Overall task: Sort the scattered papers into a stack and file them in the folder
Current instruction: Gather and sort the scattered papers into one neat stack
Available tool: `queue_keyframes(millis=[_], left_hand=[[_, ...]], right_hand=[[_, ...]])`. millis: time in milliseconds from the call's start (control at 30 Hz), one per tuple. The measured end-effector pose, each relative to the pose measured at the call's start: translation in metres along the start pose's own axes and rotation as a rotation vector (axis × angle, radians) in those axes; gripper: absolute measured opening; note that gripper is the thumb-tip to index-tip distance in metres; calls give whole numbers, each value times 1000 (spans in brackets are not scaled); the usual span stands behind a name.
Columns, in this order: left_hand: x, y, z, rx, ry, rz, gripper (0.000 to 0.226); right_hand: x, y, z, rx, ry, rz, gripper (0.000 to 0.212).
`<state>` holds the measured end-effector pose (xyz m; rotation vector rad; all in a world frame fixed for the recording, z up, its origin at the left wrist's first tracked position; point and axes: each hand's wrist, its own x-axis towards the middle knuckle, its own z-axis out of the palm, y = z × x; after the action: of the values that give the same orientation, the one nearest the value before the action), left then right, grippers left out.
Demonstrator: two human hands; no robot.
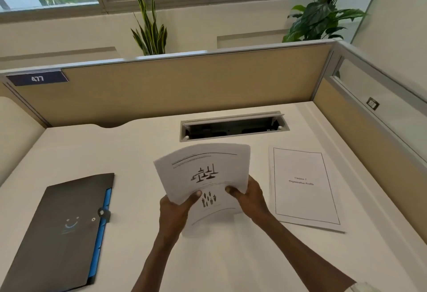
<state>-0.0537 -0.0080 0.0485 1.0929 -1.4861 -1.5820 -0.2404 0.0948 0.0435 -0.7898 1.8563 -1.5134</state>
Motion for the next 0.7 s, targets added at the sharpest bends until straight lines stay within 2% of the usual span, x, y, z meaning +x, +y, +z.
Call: queue_keyframes(millis=[100, 200, 367, 567, 700], left_hand=[[-8, -14, 6, 26, 3, -44, 38], [-1, -14, 7, 9, 31, -31, 39], [6, -21, 17, 82, -23, -79, 27], [21, -8, 49, 150, -111, -93, 16], [37, 8, 86, 213, -265, -134, 19]], right_hand=[[-2, 14, 0, 0, -17, 67, 35], [6, 9, -4, -14, -8, 35, 30], [9, 22, -7, -30, 5, 100, 36], [15, 20, -33, -50, 159, 85, 43], [22, 14, -75, -132, 264, 61, 44]])
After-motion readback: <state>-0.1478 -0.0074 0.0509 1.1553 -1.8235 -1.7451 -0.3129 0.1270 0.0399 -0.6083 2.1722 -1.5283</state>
